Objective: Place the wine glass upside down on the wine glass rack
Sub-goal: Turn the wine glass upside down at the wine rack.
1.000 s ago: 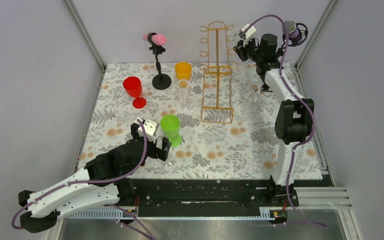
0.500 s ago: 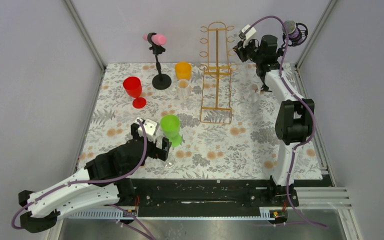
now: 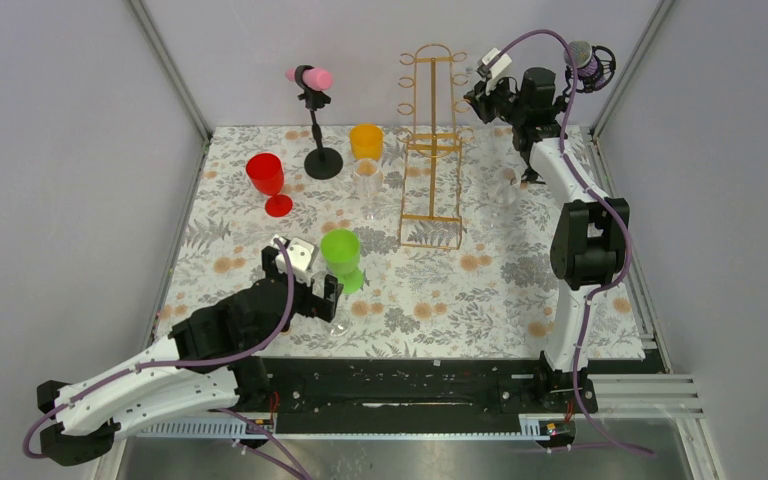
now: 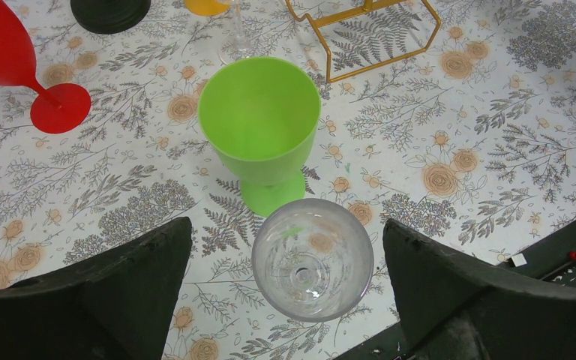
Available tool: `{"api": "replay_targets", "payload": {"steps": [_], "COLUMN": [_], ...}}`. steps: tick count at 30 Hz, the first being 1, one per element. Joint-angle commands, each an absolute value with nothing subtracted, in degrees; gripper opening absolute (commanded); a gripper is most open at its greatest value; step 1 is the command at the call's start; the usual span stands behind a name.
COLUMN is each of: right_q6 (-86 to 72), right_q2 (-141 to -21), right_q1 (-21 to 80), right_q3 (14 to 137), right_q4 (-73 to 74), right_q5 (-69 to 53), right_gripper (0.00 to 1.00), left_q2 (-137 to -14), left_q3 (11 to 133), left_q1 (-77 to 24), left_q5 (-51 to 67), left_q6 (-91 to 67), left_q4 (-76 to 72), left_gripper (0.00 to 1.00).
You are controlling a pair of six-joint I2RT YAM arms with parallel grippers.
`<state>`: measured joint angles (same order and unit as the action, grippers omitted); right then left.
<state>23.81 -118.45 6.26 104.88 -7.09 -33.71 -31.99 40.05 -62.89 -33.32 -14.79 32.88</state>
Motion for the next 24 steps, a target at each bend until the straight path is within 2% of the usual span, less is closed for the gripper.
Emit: {"api": "replay_targets", "payload": {"steps": [1, 24], "right_q6": [25.2, 26.2], "right_q2": [-113.3, -112.4], "right_q1": [6.6, 6.5], "right_q3": [107.3, 107.7], "right_q4": [-10.2, -9.7], "right_q5": [-36.0, -36.4], "right_gripper": [0.0, 0.0], "left_q2": [-31.6, -31.7], "left_q3": [42.5, 42.5], "left_q1": [-62.6, -62.6], "left_q5": [-32.8, -32.7], "left_q6": [-13.9, -13.9], "left_q4": [30.7, 30.8], "left_gripper": [0.99, 0.99]}}
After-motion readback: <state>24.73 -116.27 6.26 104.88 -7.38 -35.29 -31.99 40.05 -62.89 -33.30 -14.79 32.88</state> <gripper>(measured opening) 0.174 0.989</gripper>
